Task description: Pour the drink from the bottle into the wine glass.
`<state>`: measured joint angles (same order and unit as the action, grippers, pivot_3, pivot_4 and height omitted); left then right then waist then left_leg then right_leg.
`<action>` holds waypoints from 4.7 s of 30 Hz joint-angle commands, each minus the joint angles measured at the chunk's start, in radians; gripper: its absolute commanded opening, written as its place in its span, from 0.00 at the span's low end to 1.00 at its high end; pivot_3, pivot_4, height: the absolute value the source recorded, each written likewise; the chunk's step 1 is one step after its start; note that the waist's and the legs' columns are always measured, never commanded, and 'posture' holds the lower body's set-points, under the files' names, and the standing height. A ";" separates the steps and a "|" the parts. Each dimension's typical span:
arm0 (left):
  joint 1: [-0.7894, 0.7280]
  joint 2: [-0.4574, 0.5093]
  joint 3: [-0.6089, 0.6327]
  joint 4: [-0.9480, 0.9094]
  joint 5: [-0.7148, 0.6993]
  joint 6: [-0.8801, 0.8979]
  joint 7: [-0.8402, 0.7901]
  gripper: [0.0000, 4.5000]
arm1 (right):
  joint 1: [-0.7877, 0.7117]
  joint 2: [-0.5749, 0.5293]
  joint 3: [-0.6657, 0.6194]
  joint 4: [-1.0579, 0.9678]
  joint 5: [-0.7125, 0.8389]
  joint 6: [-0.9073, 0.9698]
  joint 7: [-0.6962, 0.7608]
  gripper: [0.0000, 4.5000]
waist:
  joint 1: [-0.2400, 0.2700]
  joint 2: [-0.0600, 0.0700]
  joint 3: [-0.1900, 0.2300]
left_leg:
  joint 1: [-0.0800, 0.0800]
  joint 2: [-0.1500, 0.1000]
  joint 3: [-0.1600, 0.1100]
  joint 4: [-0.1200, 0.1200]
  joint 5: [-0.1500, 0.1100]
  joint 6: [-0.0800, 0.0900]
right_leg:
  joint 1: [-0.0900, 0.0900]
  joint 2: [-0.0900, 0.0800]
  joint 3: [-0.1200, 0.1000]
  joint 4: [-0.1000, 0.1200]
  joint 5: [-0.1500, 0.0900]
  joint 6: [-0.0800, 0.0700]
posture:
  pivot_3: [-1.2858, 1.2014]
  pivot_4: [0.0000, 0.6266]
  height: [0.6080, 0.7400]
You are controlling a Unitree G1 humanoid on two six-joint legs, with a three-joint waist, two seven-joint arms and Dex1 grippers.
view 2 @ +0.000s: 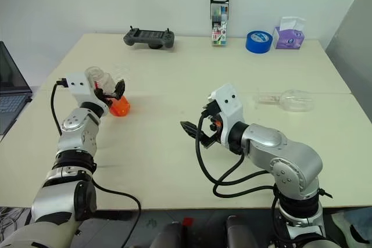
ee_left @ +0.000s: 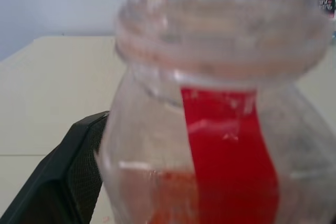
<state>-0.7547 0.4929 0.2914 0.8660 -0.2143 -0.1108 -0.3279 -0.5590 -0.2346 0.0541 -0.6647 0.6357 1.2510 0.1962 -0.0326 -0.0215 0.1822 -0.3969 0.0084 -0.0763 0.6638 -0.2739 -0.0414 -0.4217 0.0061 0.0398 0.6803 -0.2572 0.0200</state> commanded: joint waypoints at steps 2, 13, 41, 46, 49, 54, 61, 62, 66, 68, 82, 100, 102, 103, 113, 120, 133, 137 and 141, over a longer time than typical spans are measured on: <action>0.083 -0.012 0.006 -0.167 0.006 0.015 0.049 1.00 | -0.009 0.000 -0.041 -0.012 0.004 -0.028 -0.002 1.00 | 0.000 0.000 0.000 | 0.000 0.000 -0.001 0.000 0.000 0.000 | 0.000 -0.001 0.000 0.000 0.000 0.000 | 0.52 0.24 1.00; 0.494 -0.129 0.013 -0.782 0.005 0.217 0.203 1.00 | 0.028 -0.009 -0.240 0.075 0.000 -0.068 -0.046 1.00 | 0.002 0.000 0.000 | 0.000 -0.002 -0.002 0.000 0.000 -0.001 | 0.001 -0.005 0.002 0.000 0.000 0.000 | 0.52 0.24 1.00; 0.520 -0.184 -0.444 -1.198 -0.045 0.515 -0.188 1.00 | -0.374 0.099 -0.935 1.382 0.222 -0.720 -0.303 1.00 | -0.004 0.002 0.000 | 0.004 -0.011 0.010 -0.002 0.005 0.005 | 0.002 0.000 0.007 0.001 0.001 -0.002 | 0.52 0.24 1.00; 0.514 -0.194 -0.443 -1.204 -0.047 0.534 -0.180 1.00 | -0.449 0.029 -0.968 1.654 0.222 -0.896 -0.282 0.92 | -0.004 0.002 0.000 | 0.005 -0.011 0.010 -0.002 0.005 0.005 | 0.003 0.000 0.008 0.000 0.001 -0.002 | 0.52 0.24 1.00; 0.514 -0.195 -0.441 -1.208 -0.051 0.537 -0.184 1.00 | -0.468 0.015 -0.955 1.717 0.207 -0.962 -0.288 0.70 | -0.003 0.002 0.000 | 0.005 -0.011 0.010 -0.002 0.005 0.005 | 0.004 0.000 0.008 0.000 0.001 -0.002 | 0.52 0.24 1.00; 0.508 -0.204 -0.410 -1.189 -0.067 0.541 -0.169 1.00 | -0.442 0.065 -0.858 1.565 0.179 -0.919 -0.293 0.30 | -0.003 0.002 0.000 | 0.010 -0.011 0.010 -0.002 0.005 0.005 | 0.009 -0.001 0.008 -0.001 0.001 -0.002 | 0.52 0.24 1.00; 0.544 -0.195 -0.367 -1.223 -0.090 0.569 -0.156 1.00 | -0.169 0.165 -0.368 0.836 0.036 -0.713 -0.169 0.05 | -0.002 0.005 0.001 | 0.009 -0.003 0.007 -0.003 0.005 0.005 | 0.007 -0.001 0.006 0.000 0.001 -0.002 | 0.52 0.24 1.00; 0.562 -0.192 -0.342 -1.250 -0.112 0.594 -0.148 1.00 | -0.137 0.162 -0.268 0.749 -0.020 -0.723 -0.142 0.05 | -0.003 0.005 0.001 | 0.007 -0.003 0.006 -0.003 0.005 0.005 | 0.005 0.000 0.006 0.000 0.001 -0.002 | 0.52 0.24 1.00; 0.683 -0.151 -0.264 -1.411 -0.187 0.687 -0.137 1.00 | -0.093 0.155 0.047 0.614 -0.283 -0.865 -0.073 0.05 | -0.021 0.006 0.002 | 0.003 0.001 0.004 -0.003 0.005 0.005 | -0.001 0.001 0.006 0.001 0.001 -0.002 | 0.52 0.24 1.00; 0.756 -0.131 -0.220 -1.487 -0.209 0.716 -0.122 1.00 | -0.095 0.176 0.137 0.648 -0.388 -0.964 -0.062 0.05 | -0.024 0.006 0.002 | 0.004 0.003 0.004 -0.004 0.005 0.005 | 0.000 0.002 0.005 0.001 0.001 -0.002 | 0.52 0.24 1.00; 0.881 -0.113 -0.028 -1.607 -0.269 0.765 -0.007 1.00 | -0.259 0.346 0.186 1.283 -0.590 -1.453 0.024 0.05 | 0.000 0.004 0.003 | 0.004 0.002 0.007 -0.002 0.006 0.002 | 0.001 0.004 0.005 -0.001 0.003 -0.006 | 0.52 0.24 1.00; 0.881 -0.098 -0.066 -1.576 -0.277 0.775 0.001 1.00 | -0.239 0.419 0.153 1.568 -0.592 -1.507 0.110 0.05 | -0.001 0.004 0.002 | 0.006 0.003 0.005 -0.002 0.006 0.002 | 0.003 0.004 0.004 0.000 0.003 -0.007 | 0.52 0.24 1.00; 0.871 -0.096 -0.071 -1.565 -0.274 0.773 0.000 1.00 | -0.235 0.419 0.148 1.580 -0.591 -1.502 0.134 0.05 | -0.001 0.004 0.002 | 0.008 0.003 0.006 -0.002 0.006 0.002 | 0.004 0.004 0.004 0.000 0.003 -0.007 | 0.52 0.24 1.00; 0.865 -0.095 -0.073 -1.562 -0.274 0.773 0.001 1.00 | -0.235 0.417 0.145 1.585 -0.590 -1.501 0.140 0.05 | -0.001 0.004 0.002 | 0.009 0.003 0.006 -0.003 0.006 0.002 | 0.006 0.004 0.004 0.000 0.003 -0.007 | 0.52 0.24 1.00; 0.841 -0.101 -0.098 -1.526 -0.260 0.755 0.004 1.00 | -0.241 0.391 0.136 1.583 -0.615 -1.478 0.162 0.57 | -0.002 0.004 0.003 | 0.015 0.003 0.005 -0.004 0.005 0.002 | 0.011 0.006 0.005 -0.001 0.001 -0.011 | 0.52 0.24 1.00; 0.838 -0.165 -0.121 -1.488 -0.243 0.733 0.049 1.00 | -0.111 0.334 0.196 1.278 -0.619 -1.318 0.263 0.97 | -0.001 0.004 0.003 | 0.015 0.004 0.003 -0.004 0.005 0.002 | 0.011 0.006 0.004 -0.001 0.001 -0.011 | 0.52 0.24 1.00; 0.811 -0.253 -0.167 -1.356 -0.114 0.608 0.134 1.00 | 0.245 -0.127 0.028 0.149 -0.323 -0.485 0.429 0.97 | -0.002 0.004 0.004 | 0.014 0.001 -0.001 -0.003 0.004 0.001 | 0.013 0.002 0.004 -0.003 -0.004 -0.004 | 0.52 0.24 1.00; 0.750 -0.262 -0.161 -1.297 -0.101 0.583 0.136 1.00 | 0.222 -0.182 -0.029 0.104 -0.267 -0.414 0.436 0.97 | 0.001 0.004 0.004 | 0.014 0.001 0.001 -0.004 0.004 0.001 | 0.013 0.008 0.002 -0.003 -0.005 -0.005 | 0.52 0.24 1.00; 0.713 -0.254 -0.146 -1.246 -0.084 0.556 0.140 1.00 | 0.166 -0.266 -0.046 0.058 -0.189 -0.332 0.483 0.97 | 0.001 0.003 0.004 | 0.014 0.001 0.001 -0.004 0.004 0.000 | 0.012 0.008 0.002 -0.003 -0.005 -0.005 | 0.52 0.24 1.00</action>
<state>-0.0310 0.2325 0.1243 -0.3773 -0.3079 0.4755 -0.1880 -0.3576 -0.4743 0.0406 -0.5491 0.3940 0.8884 0.6495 -0.0311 -0.0180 0.1863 -0.3834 0.0097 -0.0753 0.6597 -0.2698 -0.0411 -0.4095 0.0141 0.0422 0.6775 -0.2621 0.0149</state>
